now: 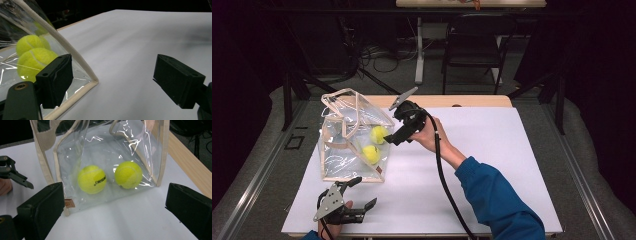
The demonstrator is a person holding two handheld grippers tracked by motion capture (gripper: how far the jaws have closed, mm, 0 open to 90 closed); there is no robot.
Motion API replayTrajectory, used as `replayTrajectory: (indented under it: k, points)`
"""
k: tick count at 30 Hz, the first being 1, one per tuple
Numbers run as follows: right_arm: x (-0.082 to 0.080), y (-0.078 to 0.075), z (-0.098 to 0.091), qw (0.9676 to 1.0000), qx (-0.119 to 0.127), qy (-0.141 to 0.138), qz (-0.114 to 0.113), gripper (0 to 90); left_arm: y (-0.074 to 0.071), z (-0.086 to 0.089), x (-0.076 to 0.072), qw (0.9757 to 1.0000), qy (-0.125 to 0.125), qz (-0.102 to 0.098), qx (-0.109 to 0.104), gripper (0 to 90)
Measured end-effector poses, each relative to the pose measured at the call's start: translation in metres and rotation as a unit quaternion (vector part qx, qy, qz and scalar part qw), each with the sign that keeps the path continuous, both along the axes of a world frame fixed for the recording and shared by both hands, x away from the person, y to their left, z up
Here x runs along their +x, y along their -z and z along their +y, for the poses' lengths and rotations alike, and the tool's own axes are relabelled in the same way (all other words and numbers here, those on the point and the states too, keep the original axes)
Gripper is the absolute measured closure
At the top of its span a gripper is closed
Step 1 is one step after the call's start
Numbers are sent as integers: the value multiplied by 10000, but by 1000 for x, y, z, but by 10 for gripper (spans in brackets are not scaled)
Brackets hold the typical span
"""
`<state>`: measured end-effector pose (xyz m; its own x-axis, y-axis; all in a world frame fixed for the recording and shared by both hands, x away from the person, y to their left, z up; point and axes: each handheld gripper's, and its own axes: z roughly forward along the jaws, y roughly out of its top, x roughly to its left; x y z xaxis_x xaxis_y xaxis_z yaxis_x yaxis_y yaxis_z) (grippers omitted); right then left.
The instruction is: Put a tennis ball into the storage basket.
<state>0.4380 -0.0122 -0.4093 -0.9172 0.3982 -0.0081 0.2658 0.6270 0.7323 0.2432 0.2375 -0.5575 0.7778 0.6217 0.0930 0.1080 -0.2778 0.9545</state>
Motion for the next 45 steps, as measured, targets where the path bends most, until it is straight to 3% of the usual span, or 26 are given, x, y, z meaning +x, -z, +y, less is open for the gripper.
replayTrajectory:
  k: [32,45]
  points:
    - [-29,41,-92,9984,-125,536,124,0,0,0,1,10000,-18,11,7,158]
    - [-46,57,-119,9975,-239,640,175,0,0,0,0,10000,-13,11,13,158]
